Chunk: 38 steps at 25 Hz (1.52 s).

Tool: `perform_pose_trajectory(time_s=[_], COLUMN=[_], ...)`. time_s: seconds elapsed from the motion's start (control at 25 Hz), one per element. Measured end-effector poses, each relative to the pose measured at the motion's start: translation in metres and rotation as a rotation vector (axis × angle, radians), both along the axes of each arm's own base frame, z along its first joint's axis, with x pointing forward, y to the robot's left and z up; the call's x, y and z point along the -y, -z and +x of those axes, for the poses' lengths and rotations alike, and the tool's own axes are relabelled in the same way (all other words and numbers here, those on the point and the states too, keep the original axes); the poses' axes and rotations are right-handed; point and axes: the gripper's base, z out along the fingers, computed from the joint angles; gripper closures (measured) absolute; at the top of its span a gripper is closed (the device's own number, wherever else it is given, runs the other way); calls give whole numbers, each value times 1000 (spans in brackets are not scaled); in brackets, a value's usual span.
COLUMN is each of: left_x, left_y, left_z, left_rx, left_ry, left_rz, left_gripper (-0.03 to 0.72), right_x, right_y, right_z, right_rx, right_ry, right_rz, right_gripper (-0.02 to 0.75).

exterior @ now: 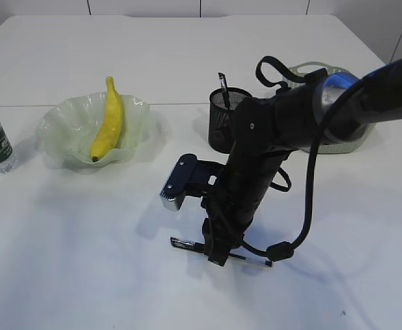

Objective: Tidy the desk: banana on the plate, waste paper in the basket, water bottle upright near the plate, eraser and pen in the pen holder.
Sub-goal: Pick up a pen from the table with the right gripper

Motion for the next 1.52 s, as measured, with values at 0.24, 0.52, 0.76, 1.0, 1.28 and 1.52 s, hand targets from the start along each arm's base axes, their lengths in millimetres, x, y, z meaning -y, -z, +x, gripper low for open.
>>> perform_pose_trajectory(time_s=[0.24,0.52,0.76,1.0,1.28,1.52], left_x=[0,0,0,0,0,0], left_y=[0,0,0,0,0,0], left_z=[0,0,0,0,0,0], left_rx=[0,0,0,0,0,0], left_ry=[0,0,0,0,0,0], left_rz=[2,2,2,2,2,2], left_gripper=[168,168,168,168,168,168], right_x=[3,4,4,5,4,0], right_y=[1,1,1,1,1,0], right_z=[-2,-3,-3,-3,-4,-6], right_rx=[-21,-24,-22,-27,-40,-70], right_ry=[-25,-41,-45,-52,-39,-6], right_rz=[-29,-47,-50,-56,-42,-3], right_gripper=[554,553,563,687,688,688])
